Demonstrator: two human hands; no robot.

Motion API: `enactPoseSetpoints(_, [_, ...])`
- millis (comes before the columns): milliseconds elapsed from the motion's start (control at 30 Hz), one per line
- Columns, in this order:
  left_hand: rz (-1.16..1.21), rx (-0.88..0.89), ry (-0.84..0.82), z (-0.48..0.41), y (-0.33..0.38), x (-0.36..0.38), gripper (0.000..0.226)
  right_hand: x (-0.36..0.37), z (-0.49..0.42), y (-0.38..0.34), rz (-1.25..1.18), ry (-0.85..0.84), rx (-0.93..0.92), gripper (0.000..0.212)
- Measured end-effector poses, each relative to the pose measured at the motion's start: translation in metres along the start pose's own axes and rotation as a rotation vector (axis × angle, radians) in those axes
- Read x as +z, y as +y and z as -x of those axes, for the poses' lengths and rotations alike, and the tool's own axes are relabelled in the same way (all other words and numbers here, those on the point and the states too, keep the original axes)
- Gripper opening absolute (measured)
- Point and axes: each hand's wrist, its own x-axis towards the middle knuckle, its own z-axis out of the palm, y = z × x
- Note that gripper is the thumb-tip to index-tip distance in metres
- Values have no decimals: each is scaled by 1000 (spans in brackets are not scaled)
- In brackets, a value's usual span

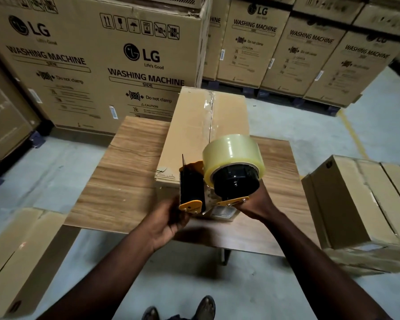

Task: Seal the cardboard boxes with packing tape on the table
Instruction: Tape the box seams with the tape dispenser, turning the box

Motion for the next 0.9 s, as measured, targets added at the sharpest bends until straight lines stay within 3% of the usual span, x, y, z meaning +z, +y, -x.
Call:
enactPoseSetpoints(100, [-259,187,95,-2,5,-3,24,3,-2,11,115,-36,66,19])
enactPoseSetpoints(200, [-465,314,139,0,17,-10,21,4,-7,5,240,-96,80,19])
enactPoseSetpoints(267, [-576,363,175,-1,29,-18,24,2,-14,-8,324,-128,87,33])
enactPoseSetpoints(500, [-716,420,168,-12,81,-64,22,-8,-41,-13,498,-185,166,32])
enactPoseSetpoints(767, [-760,552,232,-48,81,-74,17,2,-63,-15,634,-233,196,29])
enactPoseSetpoints(900, [-766,522,280,-71,64,-78,18,7,-64,-12,724,-307,205,24])
